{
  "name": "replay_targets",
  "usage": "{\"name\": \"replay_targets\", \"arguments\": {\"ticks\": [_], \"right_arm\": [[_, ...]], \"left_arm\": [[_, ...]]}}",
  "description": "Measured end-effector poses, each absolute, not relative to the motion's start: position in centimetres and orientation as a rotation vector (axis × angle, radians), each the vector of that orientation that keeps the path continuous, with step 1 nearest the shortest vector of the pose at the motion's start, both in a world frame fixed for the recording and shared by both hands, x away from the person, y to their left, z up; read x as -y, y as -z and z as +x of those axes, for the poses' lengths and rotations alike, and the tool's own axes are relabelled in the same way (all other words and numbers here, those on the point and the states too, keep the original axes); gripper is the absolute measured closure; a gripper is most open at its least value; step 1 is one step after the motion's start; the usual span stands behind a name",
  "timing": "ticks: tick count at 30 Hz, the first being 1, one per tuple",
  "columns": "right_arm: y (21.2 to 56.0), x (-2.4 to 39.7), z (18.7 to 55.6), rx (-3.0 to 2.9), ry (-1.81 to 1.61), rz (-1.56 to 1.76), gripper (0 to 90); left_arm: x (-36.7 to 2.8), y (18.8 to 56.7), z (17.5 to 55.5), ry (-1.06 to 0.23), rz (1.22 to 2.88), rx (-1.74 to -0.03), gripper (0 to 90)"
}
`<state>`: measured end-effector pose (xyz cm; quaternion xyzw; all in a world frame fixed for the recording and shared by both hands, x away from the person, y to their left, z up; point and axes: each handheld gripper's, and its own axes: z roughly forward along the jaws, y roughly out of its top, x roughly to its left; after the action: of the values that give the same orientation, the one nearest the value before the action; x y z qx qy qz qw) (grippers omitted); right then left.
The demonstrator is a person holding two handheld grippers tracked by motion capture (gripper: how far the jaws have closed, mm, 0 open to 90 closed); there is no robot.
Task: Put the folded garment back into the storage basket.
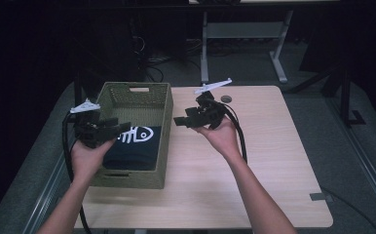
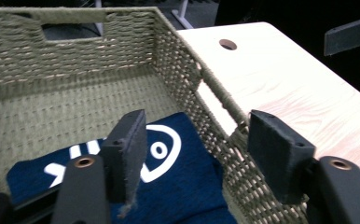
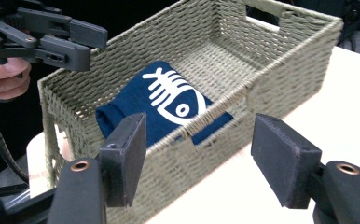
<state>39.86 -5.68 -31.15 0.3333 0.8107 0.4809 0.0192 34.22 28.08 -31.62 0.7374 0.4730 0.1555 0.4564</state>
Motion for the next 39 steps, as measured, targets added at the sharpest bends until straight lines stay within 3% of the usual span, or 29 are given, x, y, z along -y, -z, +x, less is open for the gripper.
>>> {"name": "replay_targets", "arguments": {"ticks": [16,39], "right_arm": [[31.6,11.7,38.2,-2.435,-1.499,1.114,31.7],[32.0,18.6,35.9,-2.315,-1.441,1.208,29.0]], "left_arm": [[-22.9,31.2,33.7,-0.326,1.844,-1.038,28.2],[-16.2,31.7,32.2,-0.27,1.907,-0.911,23.7]]}}
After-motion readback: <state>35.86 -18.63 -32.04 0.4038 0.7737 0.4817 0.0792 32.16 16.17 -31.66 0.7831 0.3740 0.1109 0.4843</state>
